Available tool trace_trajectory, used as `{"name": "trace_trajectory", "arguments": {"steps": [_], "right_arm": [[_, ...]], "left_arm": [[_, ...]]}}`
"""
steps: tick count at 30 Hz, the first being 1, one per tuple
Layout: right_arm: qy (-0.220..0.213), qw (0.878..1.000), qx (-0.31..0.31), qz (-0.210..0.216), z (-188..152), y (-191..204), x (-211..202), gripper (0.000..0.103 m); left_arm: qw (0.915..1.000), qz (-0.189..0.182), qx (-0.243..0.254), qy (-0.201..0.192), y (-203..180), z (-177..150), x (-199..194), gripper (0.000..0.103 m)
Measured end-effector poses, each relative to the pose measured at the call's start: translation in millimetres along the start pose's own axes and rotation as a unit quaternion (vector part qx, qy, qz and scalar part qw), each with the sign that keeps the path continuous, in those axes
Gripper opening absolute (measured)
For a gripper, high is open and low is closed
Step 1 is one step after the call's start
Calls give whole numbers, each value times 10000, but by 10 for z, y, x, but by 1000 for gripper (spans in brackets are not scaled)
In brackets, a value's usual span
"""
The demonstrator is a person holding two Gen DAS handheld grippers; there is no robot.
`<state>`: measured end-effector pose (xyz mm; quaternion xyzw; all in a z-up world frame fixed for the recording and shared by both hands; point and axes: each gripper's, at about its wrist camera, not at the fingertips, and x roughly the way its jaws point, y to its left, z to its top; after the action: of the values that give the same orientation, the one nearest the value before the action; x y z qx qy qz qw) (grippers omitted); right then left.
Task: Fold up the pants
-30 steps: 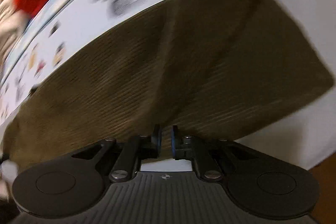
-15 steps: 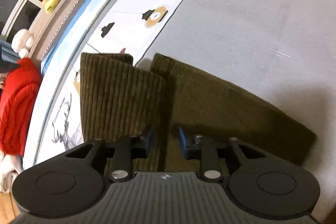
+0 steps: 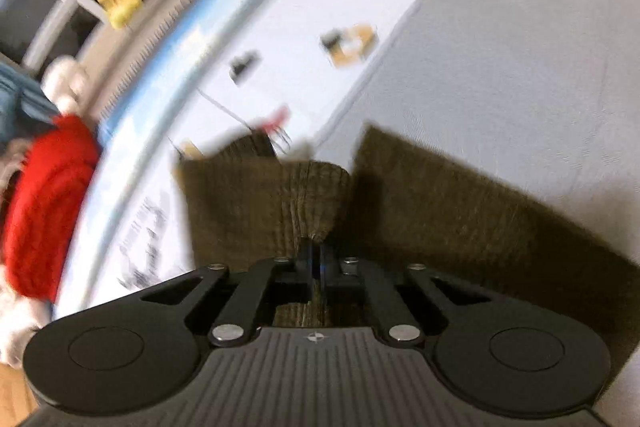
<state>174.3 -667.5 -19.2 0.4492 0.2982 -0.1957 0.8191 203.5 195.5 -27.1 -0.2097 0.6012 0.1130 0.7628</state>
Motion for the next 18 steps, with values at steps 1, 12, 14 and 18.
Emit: {"name": "trace_trajectory", "arguments": {"steps": [1, 12, 14, 18], "right_arm": [[-163, 9998, -31, 110, 20, 29, -153, 2], [-282, 9957, -24, -885, -158, -655, -1163, 2], [385, 9895, 311, -1356, -246, -928, -971, 2], [696, 9868, 431, -1398, -252, -1033, -850, 8]], "left_arm": [[10000, 9, 32, -52, -15, -7, -21, 29], [9982, -197, 518, -212, 105, -180, -240, 14], [9985, -168, 507, -83, 154, -184, -197, 14], [9991, -261, 335, -52, 182, -164, -189, 24]]}}
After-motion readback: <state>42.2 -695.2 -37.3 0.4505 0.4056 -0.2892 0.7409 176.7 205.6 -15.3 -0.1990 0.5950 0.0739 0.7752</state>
